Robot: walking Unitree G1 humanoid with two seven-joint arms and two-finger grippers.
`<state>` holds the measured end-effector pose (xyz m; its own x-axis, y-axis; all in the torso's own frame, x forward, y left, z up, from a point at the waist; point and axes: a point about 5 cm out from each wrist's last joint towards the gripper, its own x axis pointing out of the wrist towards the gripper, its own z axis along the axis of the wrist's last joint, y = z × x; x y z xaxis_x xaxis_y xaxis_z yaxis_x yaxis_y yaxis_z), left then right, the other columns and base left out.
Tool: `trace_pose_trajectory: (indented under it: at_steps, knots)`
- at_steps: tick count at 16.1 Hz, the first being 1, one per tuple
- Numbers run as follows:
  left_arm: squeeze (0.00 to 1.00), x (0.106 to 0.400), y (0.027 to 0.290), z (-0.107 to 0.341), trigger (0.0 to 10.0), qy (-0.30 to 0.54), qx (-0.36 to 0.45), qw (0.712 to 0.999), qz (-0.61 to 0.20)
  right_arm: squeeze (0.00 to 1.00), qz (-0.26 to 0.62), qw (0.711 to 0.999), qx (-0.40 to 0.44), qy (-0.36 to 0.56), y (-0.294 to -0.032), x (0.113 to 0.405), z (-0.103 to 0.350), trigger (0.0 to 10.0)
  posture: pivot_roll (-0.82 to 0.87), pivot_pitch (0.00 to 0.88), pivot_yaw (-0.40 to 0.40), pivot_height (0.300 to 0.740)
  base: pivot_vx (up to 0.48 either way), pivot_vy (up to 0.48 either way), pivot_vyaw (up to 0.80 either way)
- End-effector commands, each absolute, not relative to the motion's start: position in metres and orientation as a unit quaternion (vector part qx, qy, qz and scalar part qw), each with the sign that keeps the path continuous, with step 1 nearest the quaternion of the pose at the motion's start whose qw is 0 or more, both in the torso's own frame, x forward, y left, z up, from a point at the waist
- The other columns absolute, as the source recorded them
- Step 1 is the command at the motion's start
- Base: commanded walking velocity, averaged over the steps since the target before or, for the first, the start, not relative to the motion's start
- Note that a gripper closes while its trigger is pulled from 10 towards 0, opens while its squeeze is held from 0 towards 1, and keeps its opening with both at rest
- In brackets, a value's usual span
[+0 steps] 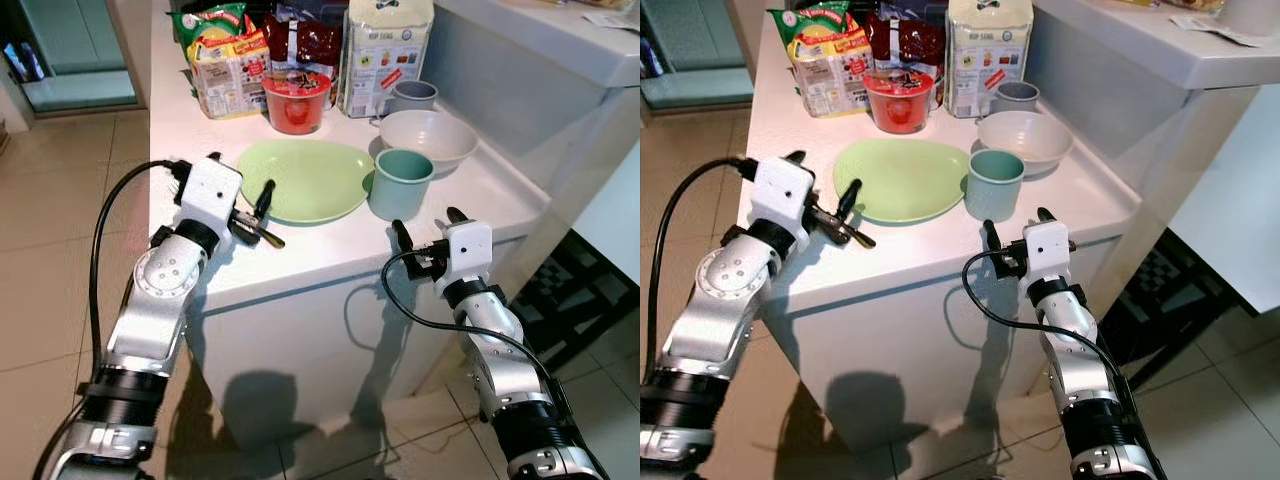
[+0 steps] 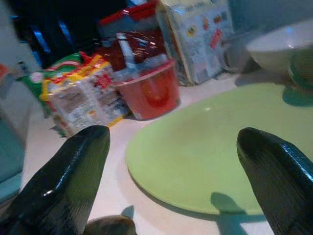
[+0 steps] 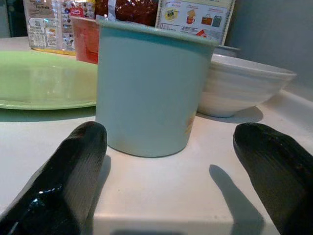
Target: Setting the table
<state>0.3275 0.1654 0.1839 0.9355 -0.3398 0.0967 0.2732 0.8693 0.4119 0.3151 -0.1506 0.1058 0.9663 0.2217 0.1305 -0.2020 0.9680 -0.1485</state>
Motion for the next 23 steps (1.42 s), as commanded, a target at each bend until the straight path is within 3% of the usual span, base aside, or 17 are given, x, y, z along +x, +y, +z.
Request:
trace_pose_trajectory:
  at_steps: [1, 3, 9, 15, 23]
  knots:
    - [0.00, 0.326, 0.162, 0.194, 10.0, -0.088, 0.218, 0.954, -0.189, 0.00, 0.100, 0.990, -0.066, -0.080, -0.154, 0.315, 0.109, 10.0, 0.11, 0.000, -0.013, 0.740, 0.000, 0.000, 0.00]
    - [0.00, 0.322, 0.160, 0.198, 10.0, -0.083, 0.243, 0.938, -0.232, 0.00, 0.100, 0.990, -0.066, -0.079, -0.154, 0.315, 0.109, 10.0, 0.11, 0.000, -0.013, 0.740, 0.000, 0.000, 0.00]
    - [0.00, 0.307, 0.172, 0.220, 10.0, -0.080, 0.386, 0.853, -0.343, 0.00, 0.100, 0.990, -0.069, -0.077, -0.155, 0.316, 0.109, 10.0, 0.12, 0.000, -0.020, 0.740, 0.000, 0.000, 0.00]
    - [0.00, 0.312, 0.174, 0.217, 10.0, -0.066, 0.418, 0.835, -0.351, 0.00, 0.104, 0.989, -0.067, -0.078, -0.152, 0.319, 0.110, 10.0, 0.12, 0.000, -0.024, 0.740, 0.000, 0.000, 0.00]
    - [0.00, 0.324, 0.152, 0.205, 10.0, -0.085, 0.422, 0.830, -0.355, 0.00, 0.104, 0.989, -0.069, -0.081, -0.152, 0.319, 0.112, 10.0, 0.10, 0.000, -0.022, 0.740, 0.000, 0.000, 0.00]
